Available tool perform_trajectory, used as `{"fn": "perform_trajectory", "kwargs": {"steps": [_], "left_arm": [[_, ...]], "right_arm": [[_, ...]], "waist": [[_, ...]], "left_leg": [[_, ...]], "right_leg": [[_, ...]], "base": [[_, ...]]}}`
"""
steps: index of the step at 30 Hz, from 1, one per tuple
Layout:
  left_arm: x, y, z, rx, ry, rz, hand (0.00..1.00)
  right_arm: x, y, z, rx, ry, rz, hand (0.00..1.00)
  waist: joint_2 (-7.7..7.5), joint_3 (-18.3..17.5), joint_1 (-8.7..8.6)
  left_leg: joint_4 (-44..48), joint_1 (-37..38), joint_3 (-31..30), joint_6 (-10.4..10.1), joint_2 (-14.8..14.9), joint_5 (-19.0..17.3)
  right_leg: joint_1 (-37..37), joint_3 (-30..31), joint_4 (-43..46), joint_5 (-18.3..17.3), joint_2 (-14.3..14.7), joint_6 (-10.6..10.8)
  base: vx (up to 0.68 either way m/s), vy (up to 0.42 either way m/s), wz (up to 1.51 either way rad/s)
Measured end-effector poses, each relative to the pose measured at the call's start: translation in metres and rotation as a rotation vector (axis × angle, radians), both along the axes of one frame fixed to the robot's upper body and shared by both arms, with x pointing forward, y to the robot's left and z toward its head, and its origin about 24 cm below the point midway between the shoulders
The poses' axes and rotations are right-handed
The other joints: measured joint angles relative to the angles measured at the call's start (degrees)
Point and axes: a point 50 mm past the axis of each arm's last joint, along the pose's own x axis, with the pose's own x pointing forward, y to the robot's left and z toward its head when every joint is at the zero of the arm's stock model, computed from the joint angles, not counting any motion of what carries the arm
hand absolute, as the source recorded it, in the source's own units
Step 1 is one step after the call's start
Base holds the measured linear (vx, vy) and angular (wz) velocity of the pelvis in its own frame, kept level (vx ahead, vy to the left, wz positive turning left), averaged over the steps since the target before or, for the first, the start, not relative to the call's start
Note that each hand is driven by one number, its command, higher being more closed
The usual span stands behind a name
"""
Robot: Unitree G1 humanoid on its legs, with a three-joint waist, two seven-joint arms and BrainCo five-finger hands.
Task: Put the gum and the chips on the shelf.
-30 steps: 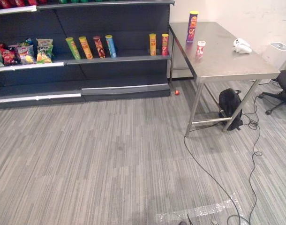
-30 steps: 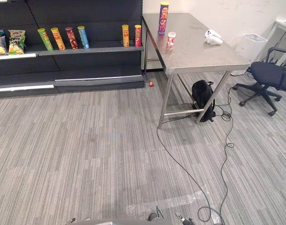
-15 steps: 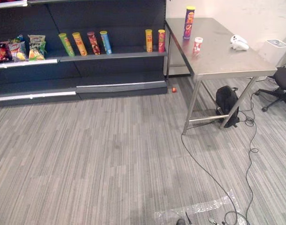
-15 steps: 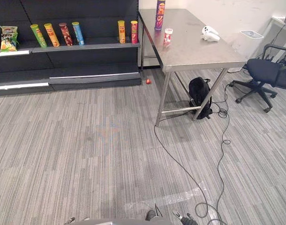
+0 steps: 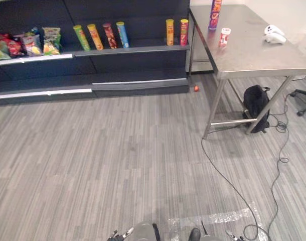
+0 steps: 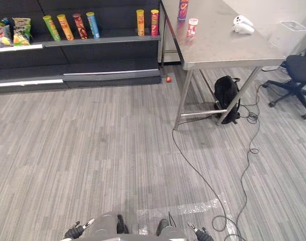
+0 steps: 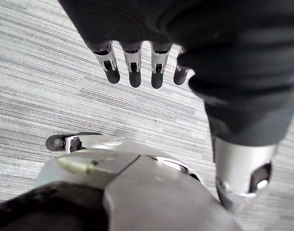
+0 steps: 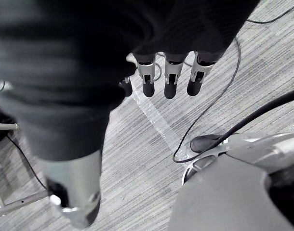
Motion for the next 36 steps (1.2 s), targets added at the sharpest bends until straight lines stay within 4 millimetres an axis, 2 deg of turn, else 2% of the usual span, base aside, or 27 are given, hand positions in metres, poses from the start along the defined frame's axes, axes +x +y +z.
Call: {"fn": "perform_trajectory", "kwargs": {"steps": [3, 5, 6, 8, 9, 10, 11, 12, 13, 15, 16, 17, 18, 19, 20, 21, 22, 23, 25, 27, 28, 29, 30, 31, 32, 33, 36], "left_arm": [[0.0, -0.001, 0.0, -0.006, -0.006, 0.025, 0.0], [-0.004, -0.005, -0.001, -0.014, -0.001, 0.049, 0.0], [-0.003, -0.007, -0.002, -0.016, -0.001, 0.054, 0.0], [-0.004, -0.012, -0.003, -0.027, -0.001, 0.077, 0.0], [-0.007, -0.009, -0.003, -0.019, 0.005, 0.083, 0.0], [-0.007, -0.004, -0.002, -0.008, 0.003, 0.083, 0.0], [-0.006, 0.005, 0.0, 0.016, 0.002, 0.081, 0.0], [-0.003, 0.008, 0.001, 0.026, -0.006, 0.078, 0.0], [-0.003, 0.008, 0.001, 0.027, -0.007, 0.073, 0.0], [-0.003, 0.006, 0.001, 0.025, -0.003, 0.065, 0.0], [-0.003, 0.006, 0.001, 0.028, -0.002, 0.06, 0.0], [-0.002, 0.008, 0.002, 0.041, -0.003, 0.034, 0.0], [-0.001, 0.007, 0.002, 0.043, -0.001, 0.012, 0.0], [-0.001, 0.008, 0.002, 0.046, -0.001, -0.001, 0.0], [0.002, 0.011, 0.003, 0.057, -0.006, -0.02, 0.0], [0.003, 0.01, 0.003, 0.058, -0.012, -0.026, 0.0], [0.005, 0.008, 0.004, 0.055, -0.019, -0.038, 0.0], [0.005, 0.005, 0.003, 0.047, -0.017, -0.045, 0.0], [0.01, 0.003, 0.003, 0.042, -0.028, -0.045, 0.0], [0.023, -0.005, 0.004, 0.019, -0.063, -0.031, 0.0], [0.024, -0.011, 0.003, -0.004, -0.071, -0.028, 0.0], [0.025, -0.009, 0.004, -0.003, -0.077, -0.028, 0.0], [0.029, -0.016, 0.003, -0.031, -0.088, -0.008, 0.0], [0.028, -0.021, 0.002, -0.047, -0.084, 0.001, 0.0], [0.03, -0.027, 0.002, -0.062, -0.086, -0.015, 0.0], [0.029, -0.029, 0.001, -0.069, -0.084, -0.008, 0.0], [0.027, -0.031, 0.0, -0.087, -0.089, 0.037, 0.0]], "right_arm": [[0.009, -0.004, 0.002, -0.012, -0.018, 0.006, 0.0], [0.018, -0.004, 0.004, -0.024, -0.035, 0.016, 0.0], [0.02, -0.005, 0.005, -0.032, -0.038, 0.019, 0.0], [0.023, -0.008, 0.006, -0.049, -0.04, 0.034, 0.0], [0.024, -0.005, 0.005, -0.045, -0.042, 0.042, 0.0], [0.024, 0.0, 0.005, -0.034, -0.042, 0.045, 0.0], [0.025, 0.01, 0.003, -0.005, -0.046, 0.048, 0.0], [0.026, 0.016, 0.002, 0.011, -0.049, 0.047, 0.0], [0.026, 0.017, 0.002, 0.015, -0.051, 0.041, 0.0], [0.026, 0.015, 0.002, 0.011, -0.054, 0.048, 0.0], [0.027, 0.016, 0.003, 0.011, -0.058, 0.049, 0.0], [0.03, 0.015, 0.004, 0.007, -0.069, 0.051, 0.0], [0.032, 0.012, 0.005, -0.002, -0.08, 0.045, 0.0], [0.032, 0.011, 0.005, -0.007, -0.087, 0.042, 0.0], [0.034, 0.01, 0.006, -0.011, -0.1, 0.035, 0.0], [0.034, 0.01, 0.006, -0.012, -0.101, 0.032, 0.0], [0.035, 0.007, 0.007, -0.017, -0.105, 0.022, 0.0], [0.036, 0.004, 0.008, -0.028, -0.118, 0.023, 0.0], [0.036, 0.002, 0.009, -0.032, -0.129, 0.022, 0.0], [0.029, -0.001, 0.008, -0.03, -0.118, 0.025, 0.0], [0.022, 0.0, 0.007, -0.024, -0.101, 0.021, 0.0], [0.016, 0.003, 0.005, -0.016, -0.083, 0.017, 0.0], [0.008, 0.003, 0.002, -0.007, -0.052, 0.006, 0.0], [0.009, 0.0, 0.003, -0.011, -0.055, -0.004, 0.0], [0.012, -0.003, 0.004, -0.017, -0.073, -0.028, 0.0], [0.011, -0.005, 0.005, -0.017, -0.072, -0.047, 0.0], [0.005, -0.006, 0.003, -0.015, -0.055, -0.049, 0.0]], "waist": [[0.07, 0.39, 0.3], [1.12, 0.86, 0.64], [1.63, 0.99, 0.94], [3.04, 1.49, 1.75], [1.88, 1.55, 1.85], [0.51, 1.23, 2.04], [-1.79, 0.41, 2.26], [-3.13, -0.33, 1.97], [-3.03, -0.41, 1.98], [-2.39, -0.9, 2.48], [-2.38, -1.05, 2.46], [-2.41, -1.07, 2.11], [-2.27, -1.08, 1.64], [-1.82, -0.83, 1.1], [-2.3, -0.76, 0.44], [-2.38, -0.75, 0.5], [-1.92, -0.47, 0.5], [-1.26, -0.16, 0.02], [-0.85, -0.06, -0.7], [-0.15, 0.48, -1.44], [0.05, 0.6, -2.17], [-0.67, 0.5, -2.29], [0.22, 1.39, -2.29], [0.99, 1.51, -1.73], [2.08, 1.93, -2.07], [2.58, 2.08, -2.1], [2.93, 1.52, -1.9]], "left_leg": [[-14.8, -2.5, -0.05, -0.08, 0.11, 1.58], [-33.66, -1.31, -0.5, -1.54, 1.74, 7.97], [-36.24, -1.44, -0.64, -1.92, 2.65, 8.58], [-37.75, -1.35, 0.25, -1.59, 5.66, 9.57], [-34.97, -0.35, 2.13, -0.06, 4.59, 13.0], [-33.46, -0.41, 2.78, -0.01, 3.41, 12.96], [-30.32, -1.21, 4.18, 1.84, 0.98, 10.59], [-27.44, -1.87, 4.93, 2.91, -0.56, 7.52], [-26.54, -1.72, 5.35, 3.2, -1.01, 6.31], [-25.28, 0.96, 8.0, 5.97, -2.16, 4.22], [-25.27, 1.83, 8.43, 6.4, -2.36, 3.91], [-25.56, 4.13, 8.84, 6.92, -2.98, 3.49], [-26.98, 7.58, 9.35, 7.65, -3.47, 2.74], [-28.2, 9.5, 9.33, 8.21, -3.42, 2.23], [-30.23, 13.09, 8.98, 8.59, -4.16, 1.63], [-31.73, 15.27, 8.99, 8.59, -4.5, 1.62], [-34.58, 19.87, 9.18, 8.59, -4.75, 1.61], [-36.81, 23.71, 9.27, 8.55, -4.73, 1.59], [-38.13, 26.48, 9.06, 7.78, -4.64, 1.06], [-37.95, 27.62, 6.67, 5.69, -3.37, -1.21], [-38.1, 28.16, 5.43, 3.11, -2.5, -2.91], [-38.78, 28.65, 5.05, 1.97, -2.94, -3.61], [-40.44, 31.01, 4.28, -0.13, -2.17, -4.61], [-40.72, 30.94, 3.9, -0.3, -1.55, -4.64], [-40.23, 30.58, 2.98, 0.58, -1.94, -3.85], [-40.15, 31.71, 4.02, 0.59, -1.49, -3.7], [-33.96, 31.37, 2.68, -0.14, 0.58, -2.75]], "right_leg": [[-0.39, 0.24, 0.0, -0.78, -2.13, 1.36], [-0.28, 1.71, -0.01, -1.64, -2.11, 3.02], [-0.26, 2.2, 0.01, -1.91, -1.83, 3.52], [0.83, 4.54, 0.85, -3.6, -1.71, 6.22], [2.01, 5.37, 1.19, -4.76, -4.2, 8.1], [2.05, 6.18, 1.39, -5.14, -5.88, 8.69], [1.7, 7.06, 2.52, -5.39, -9.02, 8.89], [0.48, 7.46, 5.26, -4.14, -11.36, 10.08], [-0.55, 8.04, 7.18, -3.42, -12.24, 10.27], [-3.63, 10.81, 15.2, 0.12, -14.74, 8.96], [-4.79, 11.29, 18.05, 1.59, -15.27, 8.75], [-7.3, 10.91, 25.14, 5.52, -16.64, 8.27], [-10.45, 10.82, 34.03, 11.08, -18.37, 6.55], [-12.11, 11.06, 39.58, 12.59, -19.18, 7.15], [-15.72, 11.17, 50.32, 10.05, -19.3, 6.56], [-17.39, 10.89, 54.55, 7.53, -18.91, 5.78], [-19.77, 9.35, 60.14, 2.26, -17.38, 3.29], [-21.83, 6.43, 61.49, -2.89, -15.44, 1.03], [-25.48, 2.18, 56.45, -6.72, -13.21, 0.48], [-28.45, 0.89, 42.93, -6.36, -10.63, 0.84], [-28.67, 2.67, 30.08, -3.51, -9.27, 2.52], [-27.76, 4.21, 22.21, -0.58, -9.2, 3.35], [-26.13, 3.99, 19.49, 6.5, -7.56, 0.47], [-26.38, 3.59, 19.78, 5.06, -6.62, 1.13], [-27.32, 3.89, 22.39, 2.51, -6.09, -0.07], [-27.6, 3.97, 26.17, -0.83, -5.71, -0.27], [-26.03, 3.27, 29.9, -5.85, -5.21, -0.8]], "base": [[0.13, 0.121, 0.01], [0.28, 0.266, -0.23], [0.36, 0.347, -0.48], [0.39, 0.364, -0.55], [0.43, 0.358, -0.44], [0.43, 0.325, -0.45], [0.45, 0.226, -0.29], [0.45, 0.223, -0.22], [0.53, 0.301, -0.11], [0.42, 0.291, -0.3], [0.41, 0.277, -0.31], [0.39, 0.26, -0.17], [0.39, 0.235, -0.06], [0.4, 0.156, 0.18], [0.33, 0.078, 0.21], [0.4, 0.067, 0.13], [0.47, 0.033, -0.03], [0.39, 0.019, -0.02], [0.34, -0.086, 0.22], [0.43, -0.27, 0.65], [0.35, -0.308, 0.78], [0.46, -0.361, 0.69], [0.32, -0.208, 0.16], [0.34, -0.205, -0.06], [0.21, -0.122, -0.22], [0.19, -0.116, -0.08], [0.28, -0.205, 0.04]]}}
